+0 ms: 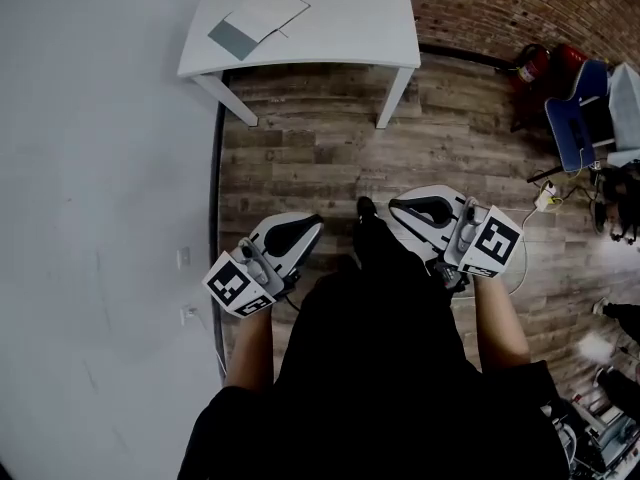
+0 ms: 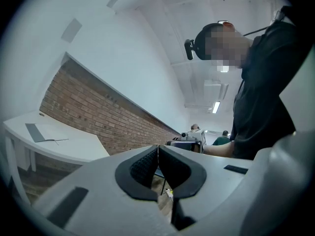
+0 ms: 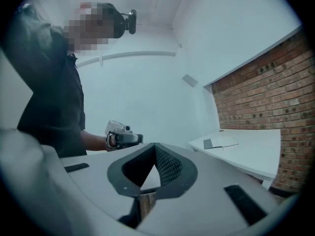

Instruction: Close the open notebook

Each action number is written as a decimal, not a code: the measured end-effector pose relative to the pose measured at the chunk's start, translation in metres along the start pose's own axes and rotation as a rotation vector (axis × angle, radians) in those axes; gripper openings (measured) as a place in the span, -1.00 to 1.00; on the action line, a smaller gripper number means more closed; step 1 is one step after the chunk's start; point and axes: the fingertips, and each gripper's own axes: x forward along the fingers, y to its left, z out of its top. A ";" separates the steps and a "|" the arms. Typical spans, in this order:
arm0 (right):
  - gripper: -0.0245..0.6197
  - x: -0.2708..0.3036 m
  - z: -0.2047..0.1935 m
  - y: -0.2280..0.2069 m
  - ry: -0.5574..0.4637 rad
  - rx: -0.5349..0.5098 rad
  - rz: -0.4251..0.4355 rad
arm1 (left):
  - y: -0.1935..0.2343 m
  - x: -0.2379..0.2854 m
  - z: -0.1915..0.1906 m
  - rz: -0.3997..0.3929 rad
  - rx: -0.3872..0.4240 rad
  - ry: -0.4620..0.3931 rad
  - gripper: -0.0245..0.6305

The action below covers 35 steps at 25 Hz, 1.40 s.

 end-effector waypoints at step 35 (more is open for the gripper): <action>-0.91 0.227 0.040 -0.325 0.230 0.116 0.108 | 0.394 -0.003 0.088 0.340 -0.212 -0.281 -0.87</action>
